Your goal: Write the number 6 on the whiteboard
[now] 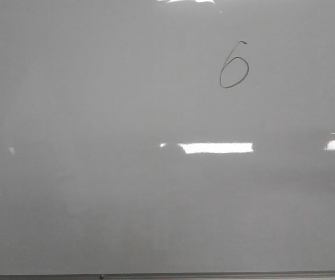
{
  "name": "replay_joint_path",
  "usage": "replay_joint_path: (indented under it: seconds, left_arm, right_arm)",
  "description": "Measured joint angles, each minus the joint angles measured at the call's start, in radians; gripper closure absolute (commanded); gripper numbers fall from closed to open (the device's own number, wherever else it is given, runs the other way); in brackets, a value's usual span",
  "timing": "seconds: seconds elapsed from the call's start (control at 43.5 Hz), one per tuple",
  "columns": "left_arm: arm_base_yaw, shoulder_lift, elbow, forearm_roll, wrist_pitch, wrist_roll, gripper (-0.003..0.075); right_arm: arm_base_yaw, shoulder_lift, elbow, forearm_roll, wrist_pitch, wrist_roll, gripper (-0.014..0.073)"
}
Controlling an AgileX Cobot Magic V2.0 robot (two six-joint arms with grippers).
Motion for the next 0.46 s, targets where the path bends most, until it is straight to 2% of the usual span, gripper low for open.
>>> replay_joint_path:
  seconds: [0.46]
  left_arm:
    - [0.000,0.000,0.000,0.000,0.000,0.000,0.0741]
  right_arm:
    - [0.000,0.000,0.000,0.000,0.000,0.000,0.0661]
